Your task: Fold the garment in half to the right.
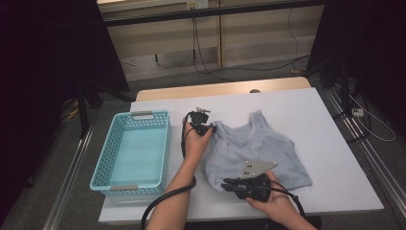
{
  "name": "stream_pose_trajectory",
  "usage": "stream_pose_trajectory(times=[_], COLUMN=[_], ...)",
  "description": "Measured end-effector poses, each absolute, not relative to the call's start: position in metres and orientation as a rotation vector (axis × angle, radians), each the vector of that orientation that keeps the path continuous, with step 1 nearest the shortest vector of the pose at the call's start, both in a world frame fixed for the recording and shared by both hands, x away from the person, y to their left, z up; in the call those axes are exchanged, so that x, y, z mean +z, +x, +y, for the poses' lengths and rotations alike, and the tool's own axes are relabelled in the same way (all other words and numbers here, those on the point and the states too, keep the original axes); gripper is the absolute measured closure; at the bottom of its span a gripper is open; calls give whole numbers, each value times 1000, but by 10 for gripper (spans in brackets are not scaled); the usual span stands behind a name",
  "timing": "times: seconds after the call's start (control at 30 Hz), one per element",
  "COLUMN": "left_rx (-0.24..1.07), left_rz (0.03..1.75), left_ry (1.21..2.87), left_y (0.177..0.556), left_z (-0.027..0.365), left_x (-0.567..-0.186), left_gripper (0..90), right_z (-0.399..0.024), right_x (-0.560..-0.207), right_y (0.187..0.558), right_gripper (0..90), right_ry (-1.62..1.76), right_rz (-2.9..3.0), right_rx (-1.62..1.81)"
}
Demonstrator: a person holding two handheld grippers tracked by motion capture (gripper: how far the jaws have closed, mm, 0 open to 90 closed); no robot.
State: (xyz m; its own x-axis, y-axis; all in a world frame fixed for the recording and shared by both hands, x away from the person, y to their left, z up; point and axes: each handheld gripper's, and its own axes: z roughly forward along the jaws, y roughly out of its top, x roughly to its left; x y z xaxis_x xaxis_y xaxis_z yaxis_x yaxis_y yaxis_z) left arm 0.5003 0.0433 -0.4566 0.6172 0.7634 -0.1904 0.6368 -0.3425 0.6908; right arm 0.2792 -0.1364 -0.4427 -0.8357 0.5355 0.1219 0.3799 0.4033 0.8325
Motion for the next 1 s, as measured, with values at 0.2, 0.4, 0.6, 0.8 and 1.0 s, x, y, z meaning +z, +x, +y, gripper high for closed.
stream_pose_trajectory(times=[0.2, 0.4, 0.6, 0.8, 1.0], left_rx=[232, 233, 286, 317, 364], left_rz=[1100, 1096, 1116, 1128, 1131], left_ry=[2069, 2072, 2062, 2080, 2082], left_y=[506, 511, 513, 516, 512], left_z=[51, 54, 51, 51, 40], left_x=[-451, -450, -456, -460, -461], left_gripper=[887, 886, 702, 512, 534], right_z=[-137, -136, -136, -136, -135], right_x=[-443, -442, -443, -444, -444], right_y=[279, 278, 278, 279, 279], right_gripper=[804, 804, 804, 804, 803], right_ry=[812, 803, 805, 805, 805], right_rz=[2492, 2500, 2503, 2506, 2504], right_rx=[1409, 1402, 1400, 1398, 1397])
